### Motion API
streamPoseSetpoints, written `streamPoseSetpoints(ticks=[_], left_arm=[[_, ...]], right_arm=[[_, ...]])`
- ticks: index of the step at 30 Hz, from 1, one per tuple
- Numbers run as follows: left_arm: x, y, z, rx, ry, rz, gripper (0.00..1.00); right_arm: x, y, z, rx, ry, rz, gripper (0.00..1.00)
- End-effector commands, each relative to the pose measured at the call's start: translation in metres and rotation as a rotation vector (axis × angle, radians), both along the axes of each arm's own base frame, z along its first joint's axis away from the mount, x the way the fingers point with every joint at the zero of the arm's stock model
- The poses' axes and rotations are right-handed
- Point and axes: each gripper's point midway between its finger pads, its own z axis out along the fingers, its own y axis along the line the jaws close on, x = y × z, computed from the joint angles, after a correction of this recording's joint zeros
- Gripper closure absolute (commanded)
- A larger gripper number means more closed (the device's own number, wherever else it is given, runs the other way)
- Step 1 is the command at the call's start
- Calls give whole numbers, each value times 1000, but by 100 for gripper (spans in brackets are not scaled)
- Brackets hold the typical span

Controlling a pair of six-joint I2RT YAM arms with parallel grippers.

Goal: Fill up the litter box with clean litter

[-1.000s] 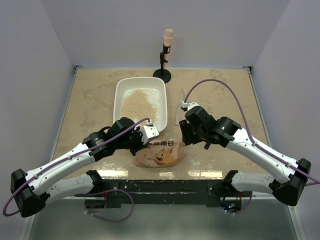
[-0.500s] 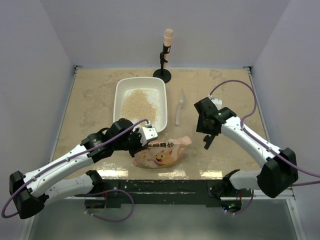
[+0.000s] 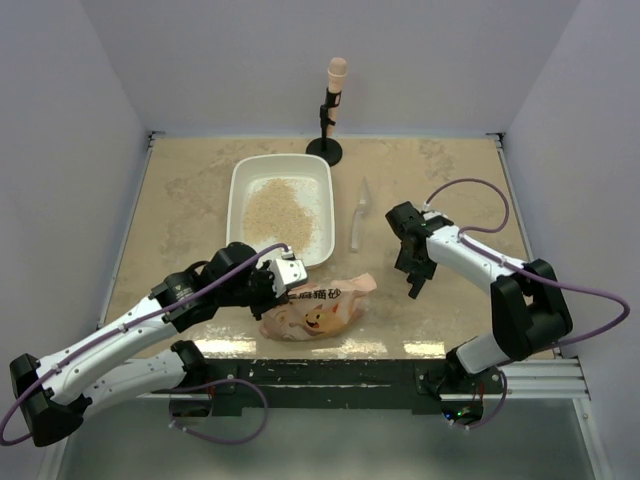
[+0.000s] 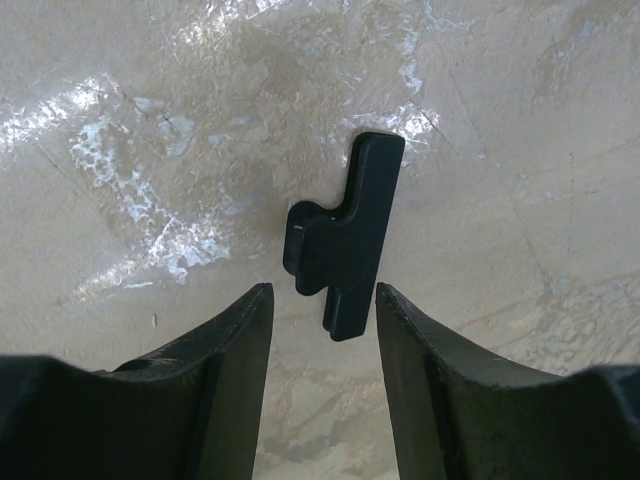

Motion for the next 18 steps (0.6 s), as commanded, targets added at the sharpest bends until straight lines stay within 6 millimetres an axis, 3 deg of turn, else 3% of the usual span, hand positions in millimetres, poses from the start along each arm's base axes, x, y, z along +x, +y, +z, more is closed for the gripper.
streamPoseSetpoints(ticks=[1, 9, 13, 18], left_arm=[[12, -25, 62, -220, -142, -32, 100], [10, -25, 62, -227, -145, -36, 100], [10, -25, 62, -227, -145, -34, 100], [9, -25, 63, -228, -143, -38, 100]], right_arm=[[16, 0, -2, -12, -56, -54, 52], [14, -6, -14, -47, -36, -67, 59], [13, -7, -16, -53, -32, -68, 68], [12, -8, -16, -61, -29, -62, 70]])
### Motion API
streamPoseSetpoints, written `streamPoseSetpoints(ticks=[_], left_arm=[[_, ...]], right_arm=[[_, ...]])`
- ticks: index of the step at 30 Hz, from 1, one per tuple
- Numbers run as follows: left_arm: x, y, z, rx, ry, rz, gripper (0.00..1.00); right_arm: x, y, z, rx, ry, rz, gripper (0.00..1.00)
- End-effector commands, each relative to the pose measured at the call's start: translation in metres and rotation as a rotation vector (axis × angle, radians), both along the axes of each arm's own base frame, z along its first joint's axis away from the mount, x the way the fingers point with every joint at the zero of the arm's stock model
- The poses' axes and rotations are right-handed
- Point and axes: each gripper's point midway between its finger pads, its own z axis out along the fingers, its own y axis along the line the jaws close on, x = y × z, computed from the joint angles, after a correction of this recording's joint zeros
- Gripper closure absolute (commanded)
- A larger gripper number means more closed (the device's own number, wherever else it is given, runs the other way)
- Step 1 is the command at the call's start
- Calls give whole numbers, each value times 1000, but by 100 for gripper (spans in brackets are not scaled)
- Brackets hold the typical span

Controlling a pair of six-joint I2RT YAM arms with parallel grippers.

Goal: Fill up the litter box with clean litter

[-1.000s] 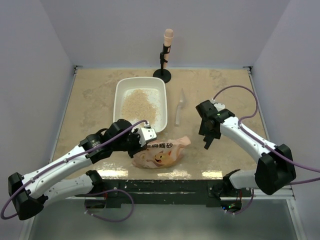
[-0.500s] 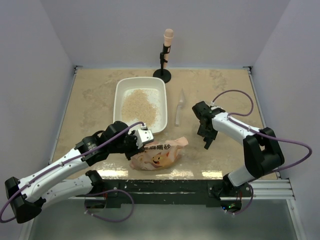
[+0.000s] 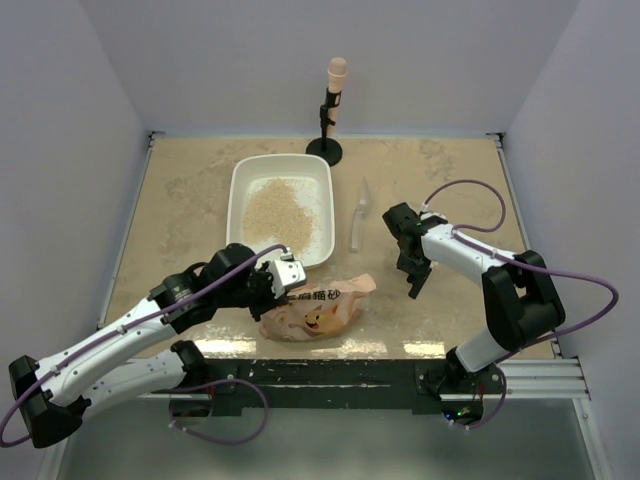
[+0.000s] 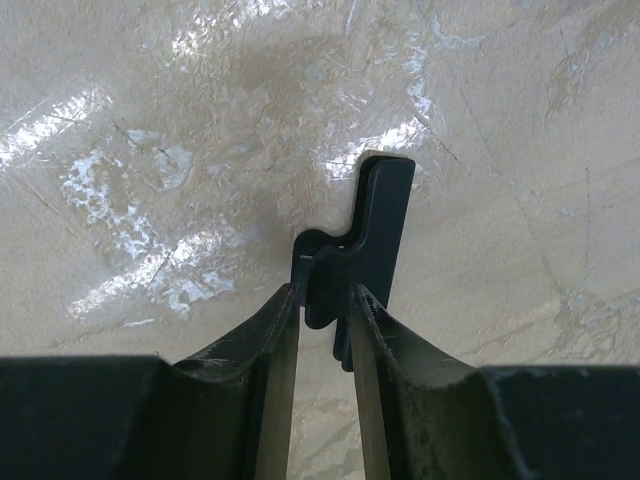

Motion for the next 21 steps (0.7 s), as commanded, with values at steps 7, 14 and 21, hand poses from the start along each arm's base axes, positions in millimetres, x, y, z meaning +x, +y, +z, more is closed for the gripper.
streamPoseSetpoints(ticks=[7, 14, 21], left_arm=[[11, -25, 63, -228, -145, -32, 100], [11, -25, 64, -232, -151, -28, 100], [12, -24, 64, -225, -153, -22, 100]], right_arm=[[-1, -11, -8, -51, -6, -20, 71], [-2, -12, -8, -48, -11, -25, 94], [-1, -9, 4, -25, -39, -20, 100]])
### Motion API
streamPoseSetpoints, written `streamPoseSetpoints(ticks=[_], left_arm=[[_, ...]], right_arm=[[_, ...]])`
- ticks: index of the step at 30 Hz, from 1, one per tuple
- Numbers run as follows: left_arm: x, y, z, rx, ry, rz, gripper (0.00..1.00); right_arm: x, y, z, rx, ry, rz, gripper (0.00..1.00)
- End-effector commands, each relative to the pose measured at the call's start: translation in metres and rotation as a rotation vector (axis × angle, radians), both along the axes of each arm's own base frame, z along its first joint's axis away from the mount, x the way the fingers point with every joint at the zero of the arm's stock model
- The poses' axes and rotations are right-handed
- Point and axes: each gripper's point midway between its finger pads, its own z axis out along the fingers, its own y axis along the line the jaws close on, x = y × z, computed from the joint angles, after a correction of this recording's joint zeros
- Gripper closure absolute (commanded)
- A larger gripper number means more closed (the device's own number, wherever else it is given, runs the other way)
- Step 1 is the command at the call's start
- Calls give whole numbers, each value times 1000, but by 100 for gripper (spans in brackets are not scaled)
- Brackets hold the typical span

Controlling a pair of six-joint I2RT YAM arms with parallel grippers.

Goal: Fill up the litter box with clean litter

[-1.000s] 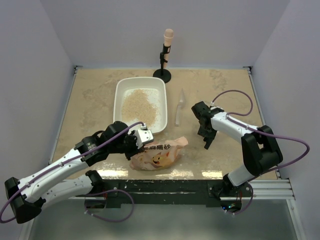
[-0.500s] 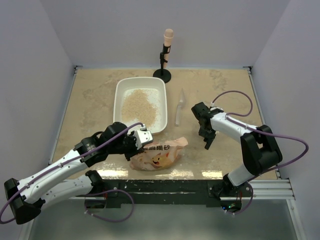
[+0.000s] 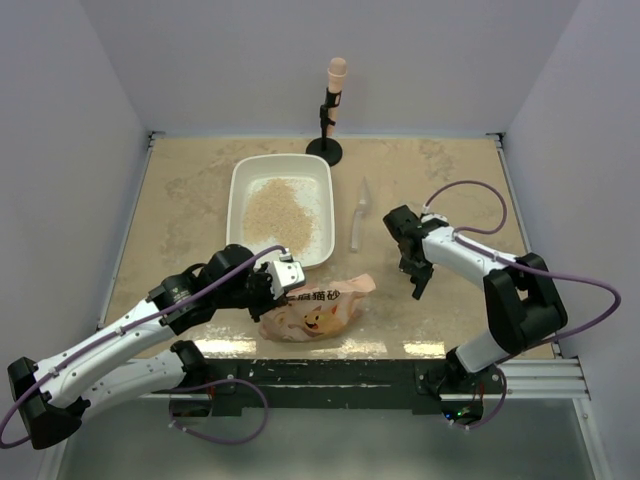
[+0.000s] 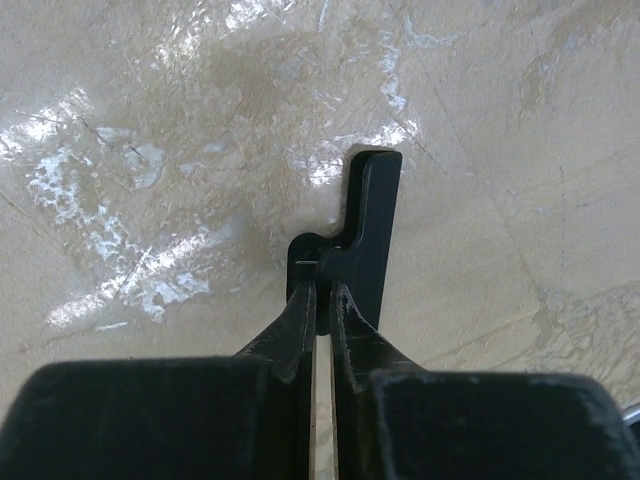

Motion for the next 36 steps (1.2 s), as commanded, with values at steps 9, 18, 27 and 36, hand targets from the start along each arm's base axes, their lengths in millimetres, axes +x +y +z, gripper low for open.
streamPoseSetpoints(ticks=[9, 18, 27, 36], left_arm=[[15, -30, 61, -210, -133, -30, 84], [14, -36, 94, -244, -133, -47, 38], [18, -60, 182, -504, -30, 53, 0], [-9, -82, 237, -761, 173, -21, 0]], right_arm=[[8, -1, 88, 77, -211, 26, 100], [-2, 1, 162, 166, -393, 156, 100], [-17, 59, 285, 454, -682, 548, 100], [-89, 112, 363, 742, -885, 1037, 100]])
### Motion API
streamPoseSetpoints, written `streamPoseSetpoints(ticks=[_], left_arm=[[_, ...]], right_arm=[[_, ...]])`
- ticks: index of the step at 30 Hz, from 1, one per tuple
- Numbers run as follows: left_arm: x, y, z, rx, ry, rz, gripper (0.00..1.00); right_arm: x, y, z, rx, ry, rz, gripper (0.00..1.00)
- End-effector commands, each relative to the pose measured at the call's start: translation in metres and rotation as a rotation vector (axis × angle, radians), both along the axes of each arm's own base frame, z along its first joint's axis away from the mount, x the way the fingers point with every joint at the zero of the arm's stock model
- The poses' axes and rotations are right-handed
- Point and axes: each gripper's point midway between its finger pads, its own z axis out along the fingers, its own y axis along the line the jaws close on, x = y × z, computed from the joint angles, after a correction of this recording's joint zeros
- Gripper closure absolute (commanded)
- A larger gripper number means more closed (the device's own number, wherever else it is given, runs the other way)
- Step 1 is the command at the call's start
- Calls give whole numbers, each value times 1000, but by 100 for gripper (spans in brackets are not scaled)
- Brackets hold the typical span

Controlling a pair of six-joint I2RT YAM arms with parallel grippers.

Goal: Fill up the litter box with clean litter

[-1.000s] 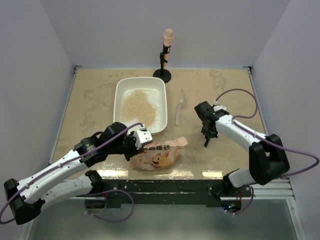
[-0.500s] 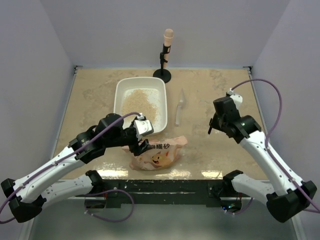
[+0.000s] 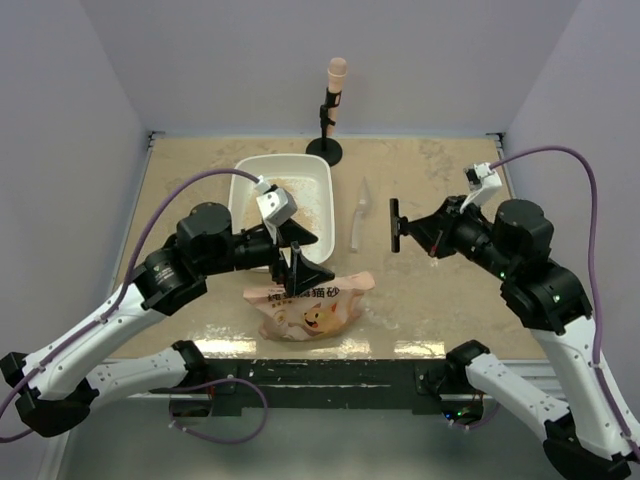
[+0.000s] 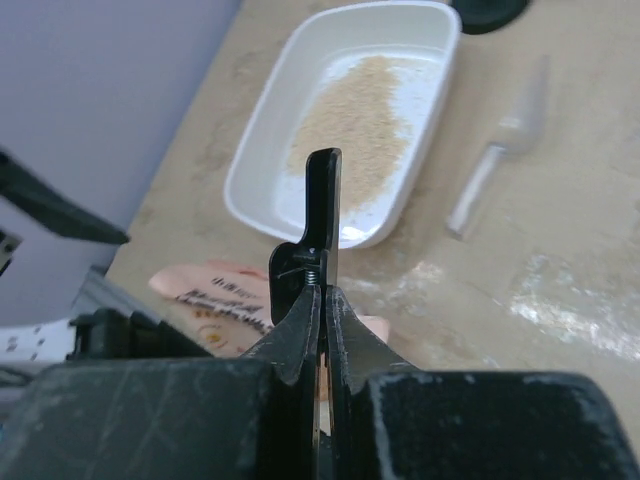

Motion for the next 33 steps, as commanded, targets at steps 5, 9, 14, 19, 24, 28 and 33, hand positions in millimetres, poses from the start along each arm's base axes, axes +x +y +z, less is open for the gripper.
streamPoseSetpoints(ticks=[5, 9, 14, 19, 24, 28, 33], left_arm=[[-37, -11, 84, -394, 65, -168, 0], [-51, -10, 93, -479, 74, -242, 0], [-61, -10, 97, -561, 58, -313, 0], [-72, -13, 93, -573, 26, -394, 0], [-76, -10, 93, -593, -34, -418, 0], [-76, -13, 91, -590, -36, -428, 1], [-75, -19, 87, -581, -25, -439, 12]], right_arm=[[-94, 53, 75, 200, -294, 602, 100], [-118, 59, 79, 252, -321, 737, 100], [-136, 62, 97, 305, -362, 831, 100], [-132, 67, 105, 395, -359, 841, 100], [-119, 73, 97, 415, -319, 819, 100], [-113, 75, 102, 436, -338, 814, 100], [-110, 80, 104, 457, -335, 824, 100]])
